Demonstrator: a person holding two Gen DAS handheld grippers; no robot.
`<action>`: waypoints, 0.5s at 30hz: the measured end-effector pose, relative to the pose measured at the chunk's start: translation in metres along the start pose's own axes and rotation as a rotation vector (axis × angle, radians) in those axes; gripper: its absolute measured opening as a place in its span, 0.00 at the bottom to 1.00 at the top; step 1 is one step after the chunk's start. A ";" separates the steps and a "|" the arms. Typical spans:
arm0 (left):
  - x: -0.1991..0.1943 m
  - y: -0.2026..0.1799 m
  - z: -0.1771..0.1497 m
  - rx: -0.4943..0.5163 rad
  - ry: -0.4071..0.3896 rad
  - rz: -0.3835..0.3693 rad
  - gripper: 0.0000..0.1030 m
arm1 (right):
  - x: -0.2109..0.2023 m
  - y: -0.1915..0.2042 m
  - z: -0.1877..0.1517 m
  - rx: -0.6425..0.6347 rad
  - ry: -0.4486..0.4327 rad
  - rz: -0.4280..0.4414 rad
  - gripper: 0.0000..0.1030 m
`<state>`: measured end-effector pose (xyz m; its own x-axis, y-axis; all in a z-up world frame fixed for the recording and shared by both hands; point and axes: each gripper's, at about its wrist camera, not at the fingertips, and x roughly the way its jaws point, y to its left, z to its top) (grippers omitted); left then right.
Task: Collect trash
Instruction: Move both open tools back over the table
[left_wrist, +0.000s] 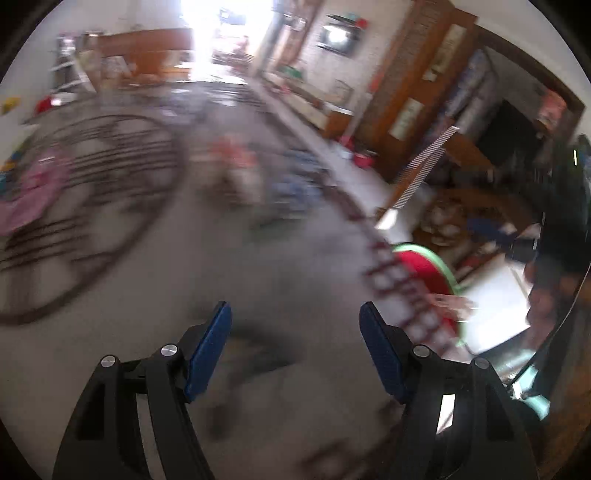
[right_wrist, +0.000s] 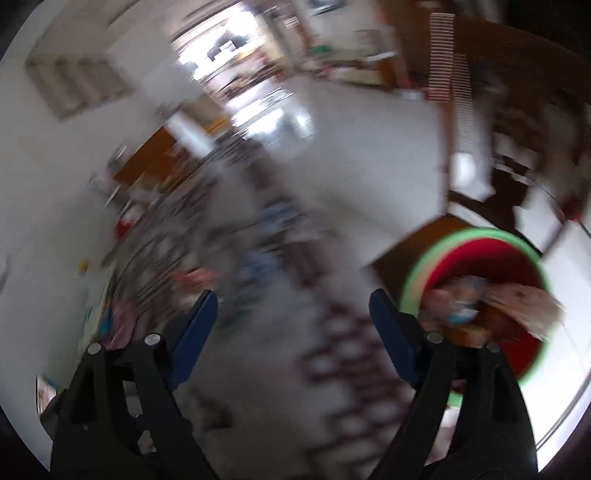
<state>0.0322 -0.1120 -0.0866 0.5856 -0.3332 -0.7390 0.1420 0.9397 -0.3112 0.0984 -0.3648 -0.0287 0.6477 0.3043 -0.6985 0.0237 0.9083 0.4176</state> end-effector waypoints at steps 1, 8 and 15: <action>-0.007 0.016 -0.002 -0.002 -0.006 0.039 0.66 | 0.010 0.017 0.000 -0.040 0.016 -0.002 0.82; -0.024 0.089 -0.005 -0.081 -0.045 0.156 0.66 | 0.107 0.117 -0.004 -0.255 0.134 -0.078 0.84; -0.036 0.125 0.002 -0.169 -0.087 0.217 0.66 | 0.180 0.146 -0.011 -0.277 0.224 -0.136 0.84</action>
<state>0.0304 0.0182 -0.0975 0.6554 -0.1112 -0.7471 -0.1244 0.9597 -0.2520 0.2102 -0.1739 -0.1001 0.4695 0.2029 -0.8593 -0.1289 0.9786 0.1606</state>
